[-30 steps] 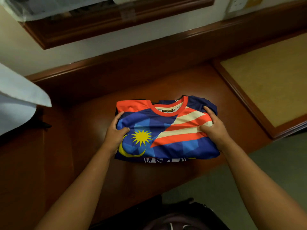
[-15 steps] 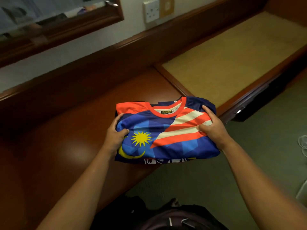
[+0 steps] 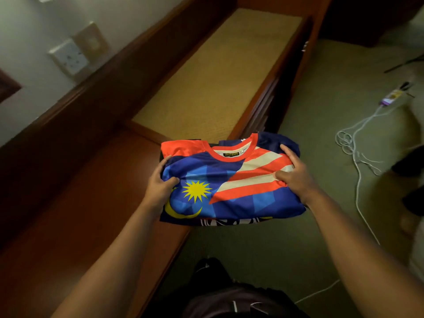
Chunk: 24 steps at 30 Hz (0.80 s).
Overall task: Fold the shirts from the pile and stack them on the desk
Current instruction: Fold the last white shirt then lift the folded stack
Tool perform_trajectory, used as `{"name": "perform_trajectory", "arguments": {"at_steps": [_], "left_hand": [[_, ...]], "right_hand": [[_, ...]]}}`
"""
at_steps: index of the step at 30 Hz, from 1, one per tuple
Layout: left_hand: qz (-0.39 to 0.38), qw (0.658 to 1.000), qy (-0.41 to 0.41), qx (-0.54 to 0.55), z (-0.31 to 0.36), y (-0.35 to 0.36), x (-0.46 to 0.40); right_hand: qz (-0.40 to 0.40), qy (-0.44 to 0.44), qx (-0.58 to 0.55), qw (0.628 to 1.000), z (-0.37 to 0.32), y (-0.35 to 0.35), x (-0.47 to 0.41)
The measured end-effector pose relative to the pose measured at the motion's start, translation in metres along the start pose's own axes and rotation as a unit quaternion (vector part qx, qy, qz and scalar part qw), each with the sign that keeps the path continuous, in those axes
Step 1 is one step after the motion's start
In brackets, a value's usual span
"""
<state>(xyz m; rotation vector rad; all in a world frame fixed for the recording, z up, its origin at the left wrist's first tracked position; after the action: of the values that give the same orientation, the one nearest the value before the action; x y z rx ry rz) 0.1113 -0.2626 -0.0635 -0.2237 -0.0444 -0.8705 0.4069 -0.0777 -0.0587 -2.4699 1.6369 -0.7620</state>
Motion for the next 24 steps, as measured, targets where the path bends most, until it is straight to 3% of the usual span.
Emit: {"name": "perform_trajectory", "arguments": {"at_steps": [12, 24], "left_hand": [[-0.176, 0.984, 0.002, 0.001, 0.037, 0.159, -0.128], [-0.286, 0.958, 0.000, -0.033, 0.062, 0.326, -0.231]], "right_hand": [[0.149, 0.095, -0.041, 0.983, 0.017, -0.112, -0.060], [0.220, 0.173, -0.033, 0.959, 0.046, -0.216, -0.144]]}}
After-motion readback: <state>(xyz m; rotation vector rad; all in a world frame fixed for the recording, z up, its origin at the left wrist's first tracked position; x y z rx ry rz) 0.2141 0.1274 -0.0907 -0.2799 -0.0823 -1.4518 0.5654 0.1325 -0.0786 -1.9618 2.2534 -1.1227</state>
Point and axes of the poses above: each hand's wrist, its own x-axis away from the middle knuckle, its own y-axis out of the palm, z = x × y, the point moved 3 cm from there along -x, towards the middle knuckle, and after that the axes turned 5 degrees about y, right-handed, at the moved point
